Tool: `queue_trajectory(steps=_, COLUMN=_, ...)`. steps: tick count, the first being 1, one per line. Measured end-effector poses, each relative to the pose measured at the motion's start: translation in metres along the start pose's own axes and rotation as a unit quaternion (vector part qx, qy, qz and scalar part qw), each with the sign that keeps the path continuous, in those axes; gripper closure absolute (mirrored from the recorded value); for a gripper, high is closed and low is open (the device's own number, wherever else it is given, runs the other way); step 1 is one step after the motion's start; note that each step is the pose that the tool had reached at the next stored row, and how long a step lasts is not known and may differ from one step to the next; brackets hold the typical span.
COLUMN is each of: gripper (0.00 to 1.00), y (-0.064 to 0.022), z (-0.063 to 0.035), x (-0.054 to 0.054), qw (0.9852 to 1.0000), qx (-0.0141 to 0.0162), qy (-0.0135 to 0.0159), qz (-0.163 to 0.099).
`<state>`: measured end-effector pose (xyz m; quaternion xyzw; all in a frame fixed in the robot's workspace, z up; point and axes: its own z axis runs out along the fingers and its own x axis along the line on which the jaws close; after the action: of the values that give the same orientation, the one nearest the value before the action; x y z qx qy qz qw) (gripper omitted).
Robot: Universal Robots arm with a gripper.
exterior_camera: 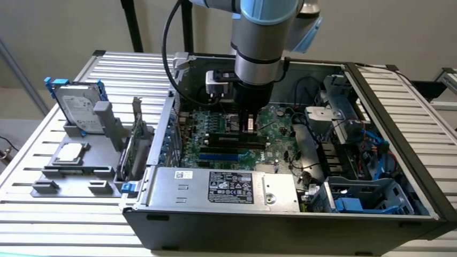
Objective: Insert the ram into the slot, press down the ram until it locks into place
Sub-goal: 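Insert the ram into the slot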
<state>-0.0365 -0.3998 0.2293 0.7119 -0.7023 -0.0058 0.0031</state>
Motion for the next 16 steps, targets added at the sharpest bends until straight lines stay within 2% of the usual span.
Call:
queue_trajectory(steps=7, gripper=0.87, y=0.0011, z=0.0005, x=-0.0001, qw=1.0000, qx=0.0019, qy=0.0022, qz=0.000)
queue_trajectory(steps=16, gripper=0.87, y=0.0028, z=0.0017, x=-0.0011, qw=1.0000, qx=0.0046, qy=0.0032, qz=0.000)
